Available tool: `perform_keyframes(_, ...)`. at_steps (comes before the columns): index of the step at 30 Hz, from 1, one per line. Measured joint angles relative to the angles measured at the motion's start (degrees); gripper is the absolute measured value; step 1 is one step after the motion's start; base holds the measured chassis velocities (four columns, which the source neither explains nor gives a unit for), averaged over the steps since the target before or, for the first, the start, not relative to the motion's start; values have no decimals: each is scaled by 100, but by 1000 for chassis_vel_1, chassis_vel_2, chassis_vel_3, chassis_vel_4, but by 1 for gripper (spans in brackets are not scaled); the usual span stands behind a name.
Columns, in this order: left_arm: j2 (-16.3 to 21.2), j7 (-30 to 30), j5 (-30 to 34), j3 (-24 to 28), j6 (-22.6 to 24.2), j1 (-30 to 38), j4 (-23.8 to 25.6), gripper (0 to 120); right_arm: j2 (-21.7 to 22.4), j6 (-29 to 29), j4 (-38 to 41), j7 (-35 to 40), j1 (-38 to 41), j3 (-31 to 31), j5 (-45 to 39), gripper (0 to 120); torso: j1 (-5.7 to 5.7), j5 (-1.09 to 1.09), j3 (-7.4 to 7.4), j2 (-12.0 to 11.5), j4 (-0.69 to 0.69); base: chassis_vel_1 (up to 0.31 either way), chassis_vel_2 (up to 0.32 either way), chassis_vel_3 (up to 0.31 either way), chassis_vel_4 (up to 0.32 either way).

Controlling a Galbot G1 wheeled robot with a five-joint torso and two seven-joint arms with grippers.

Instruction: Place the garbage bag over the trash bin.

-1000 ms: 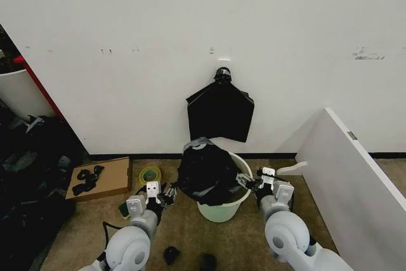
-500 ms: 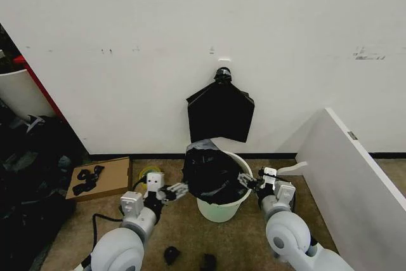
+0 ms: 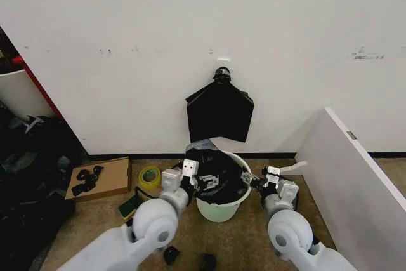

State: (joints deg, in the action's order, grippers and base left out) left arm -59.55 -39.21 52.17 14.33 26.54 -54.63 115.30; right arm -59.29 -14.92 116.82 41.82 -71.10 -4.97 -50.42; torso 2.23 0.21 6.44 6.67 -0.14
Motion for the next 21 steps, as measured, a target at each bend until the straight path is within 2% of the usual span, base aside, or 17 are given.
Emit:
perform_keyframes(6, -462, -259, -253, 146, 48, 15, -446, 100, 20, -6, -38, 0, 23, 3, -41, 100, 0, 0, 0, 0, 0, 0, 0, 0, 0)
perform_keyframes(12, -540, -298, -549, 101, -53, 38, -689, 100, 22, -16, -39, -4, 21, 11, -51, 100, 0, 0, -1, 0, -1, 0, 0, 0, 0)
perform_keyframes(21, -553, -394, -386, -80, -26, -14, -749, 100, 22, -21, -74, -16, 53, 32, -60, 100, 0, -1, 0, 0, 0, 0, 0, 0, 0)
